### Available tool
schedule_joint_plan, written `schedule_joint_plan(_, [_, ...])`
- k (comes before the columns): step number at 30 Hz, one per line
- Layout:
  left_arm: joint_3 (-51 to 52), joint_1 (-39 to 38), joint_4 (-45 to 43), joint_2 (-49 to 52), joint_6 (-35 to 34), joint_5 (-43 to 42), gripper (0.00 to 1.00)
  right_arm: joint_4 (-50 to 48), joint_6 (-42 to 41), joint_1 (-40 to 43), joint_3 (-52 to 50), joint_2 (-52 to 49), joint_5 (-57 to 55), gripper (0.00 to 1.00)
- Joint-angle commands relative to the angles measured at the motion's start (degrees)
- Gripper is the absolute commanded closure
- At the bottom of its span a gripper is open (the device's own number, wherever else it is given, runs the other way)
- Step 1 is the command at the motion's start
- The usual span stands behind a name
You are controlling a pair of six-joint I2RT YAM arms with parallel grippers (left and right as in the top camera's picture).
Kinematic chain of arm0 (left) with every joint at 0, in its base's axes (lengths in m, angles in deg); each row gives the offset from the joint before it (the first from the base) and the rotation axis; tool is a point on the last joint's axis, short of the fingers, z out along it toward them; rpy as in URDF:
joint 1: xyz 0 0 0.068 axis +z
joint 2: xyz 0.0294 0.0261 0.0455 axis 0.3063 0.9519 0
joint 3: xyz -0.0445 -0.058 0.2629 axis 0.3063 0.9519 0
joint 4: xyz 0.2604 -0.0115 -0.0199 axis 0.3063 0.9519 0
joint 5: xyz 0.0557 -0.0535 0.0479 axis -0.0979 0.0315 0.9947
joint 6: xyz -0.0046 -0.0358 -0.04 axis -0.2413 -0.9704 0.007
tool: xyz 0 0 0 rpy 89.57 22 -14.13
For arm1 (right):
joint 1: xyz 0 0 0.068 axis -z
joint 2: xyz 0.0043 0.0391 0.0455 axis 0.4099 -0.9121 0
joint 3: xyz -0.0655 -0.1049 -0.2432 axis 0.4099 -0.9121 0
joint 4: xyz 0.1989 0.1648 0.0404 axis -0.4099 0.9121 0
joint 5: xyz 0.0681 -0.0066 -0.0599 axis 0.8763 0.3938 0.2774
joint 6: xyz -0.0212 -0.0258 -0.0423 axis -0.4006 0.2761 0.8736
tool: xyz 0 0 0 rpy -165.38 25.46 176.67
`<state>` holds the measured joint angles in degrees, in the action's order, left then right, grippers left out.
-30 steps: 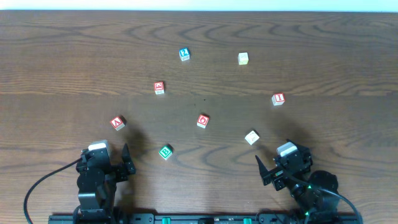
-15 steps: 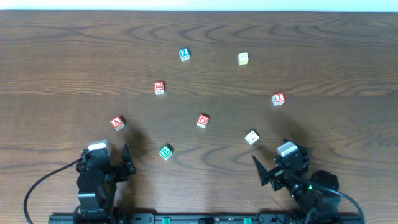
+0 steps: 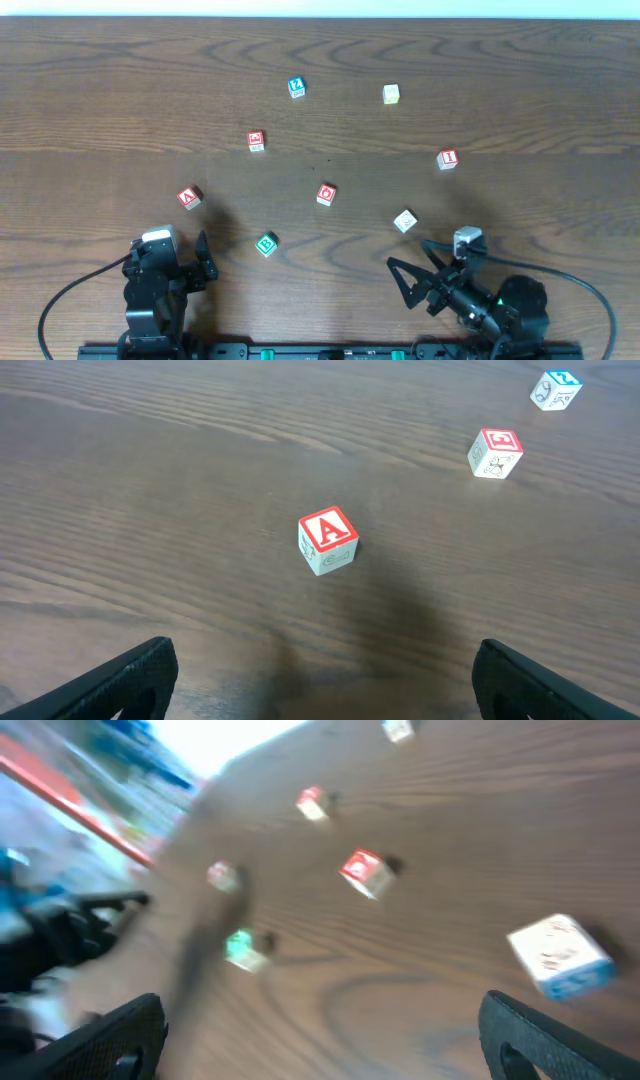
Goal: Spell out Ai2
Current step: 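Reach the right gripper to the red I block and grasp it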
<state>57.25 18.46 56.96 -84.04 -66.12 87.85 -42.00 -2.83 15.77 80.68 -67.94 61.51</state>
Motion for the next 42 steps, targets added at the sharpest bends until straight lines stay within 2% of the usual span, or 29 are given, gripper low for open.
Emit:
schedule_joint_plan(1, [0.55, -0.24, 0.00, -0.37, 0.83, 0.74, 0.05, -7.28, -8.94, 0.44, -0.13, 0.52, 3.58, 0.01])
schedule_joint_plan(4, [0.55, -0.24, 0.00, -0.37, 0.81, 0.74, 0.05, -19.63, -9.29, 0.44, -0.09, 0.44, -1.92, 0.01])
schedule_joint_plan(6, [0.55, -0.24, 0.00, -0.37, 0.83, 0.74, 0.05, -23.34, -11.19, 0.63, 0.07, -0.39, -8.57, 0.01])
schedule_joint_plan(11, [0.55, -0.24, 0.00, -0.37, 0.81, 0.74, 0.05, -25.51, -8.83, 1.11, 1.81, -8.44, -17.14, 0.01])
schedule_joint_plan(18, [0.55, -0.24, 0.00, -0.37, 0.83, 0.74, 0.05, -26.05, 0.31, 3.89, 12.41, -32.24, -20.41, 0.01])
schedule_joint_plan(21, [0.55, -0.24, 0.00, -0.37, 0.83, 0.74, 0.05, -22.10, 6.05, 4.68, 19.45, -43.15, -20.44, 0.01])
schedule_joint_plan(25, [0.55, -0.24, 0.00, -0.37, 0.83, 0.76, 0.05, -11.39, 16.57, 5.14, 31.39, -58.49, -20.90, 0.02])
schedule_joint_plan(34, [0.55, -0.24, 0.00, -0.37, 0.83, 0.74, 0.05, 12.26, 32.94, 5.14, 57.07, -87.19, -38.73, 0.02])
schedule_joint_plan(42, [0.55, -0.24, 0.00, -0.37, 0.83, 0.74, 0.05, 15.10, 40.81, 6.71, 63.52, -101.70, -39.74, 0.08])
